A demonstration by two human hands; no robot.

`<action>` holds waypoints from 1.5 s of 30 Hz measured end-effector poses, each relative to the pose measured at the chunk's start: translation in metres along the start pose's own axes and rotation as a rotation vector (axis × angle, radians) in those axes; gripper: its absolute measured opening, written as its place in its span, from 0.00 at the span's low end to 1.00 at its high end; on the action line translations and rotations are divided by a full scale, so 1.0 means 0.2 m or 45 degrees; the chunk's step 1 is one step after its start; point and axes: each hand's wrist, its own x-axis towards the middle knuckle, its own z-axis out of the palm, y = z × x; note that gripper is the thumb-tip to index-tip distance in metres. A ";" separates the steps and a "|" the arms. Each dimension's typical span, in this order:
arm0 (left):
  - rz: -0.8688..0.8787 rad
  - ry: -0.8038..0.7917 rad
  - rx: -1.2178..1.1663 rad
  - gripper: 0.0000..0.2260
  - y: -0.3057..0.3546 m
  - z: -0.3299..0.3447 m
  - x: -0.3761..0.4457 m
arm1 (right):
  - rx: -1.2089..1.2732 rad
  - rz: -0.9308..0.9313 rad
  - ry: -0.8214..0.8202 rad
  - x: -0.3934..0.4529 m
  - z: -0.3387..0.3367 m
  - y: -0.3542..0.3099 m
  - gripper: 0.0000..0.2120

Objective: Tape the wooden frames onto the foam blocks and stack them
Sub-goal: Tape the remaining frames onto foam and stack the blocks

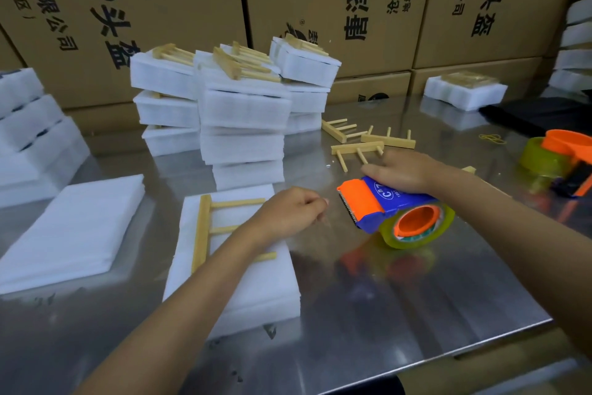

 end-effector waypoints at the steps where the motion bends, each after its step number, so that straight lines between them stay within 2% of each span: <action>1: 0.010 0.004 -0.026 0.17 0.00 -0.01 0.00 | 0.042 0.008 -0.023 0.00 -0.01 0.01 0.25; 5: 0.094 0.034 0.078 0.16 -0.01 -0.01 -0.02 | 0.090 0.022 -0.026 0.01 -0.03 0.03 0.27; 9: 0.151 0.072 0.154 0.15 -0.02 0.00 -0.02 | 0.050 0.028 -0.069 0.05 -0.04 0.02 0.22; 13: 0.165 0.070 0.181 0.15 -0.02 0.00 -0.02 | 0.028 0.054 -0.068 0.03 -0.07 0.06 0.18; 16: 0.129 0.051 0.298 0.13 -0.03 0.01 -0.01 | -0.040 0.030 -0.039 0.02 -0.06 0.07 0.20; 20: 0.059 -0.056 0.396 0.20 0.00 0.04 0.00 | -0.102 0.001 0.011 0.02 -0.04 0.05 0.22; 23: 0.075 -0.059 0.286 0.14 0.00 0.04 0.02 | -0.138 -0.024 0.049 0.01 -0.04 0.04 0.24; 28: 0.136 0.055 -0.072 0.05 0.00 0.02 0.01 | -0.361 -0.119 0.111 0.02 0.00 -0.02 0.27; 33: 0.124 0.092 -0.006 0.06 0.00 0.03 0.01 | -0.531 -0.137 0.179 0.02 0.05 -0.10 0.25; 45: 0.185 0.133 0.148 0.05 -0.01 0.05 0.01 | -0.514 0.040 0.250 -0.02 0.08 -0.17 0.19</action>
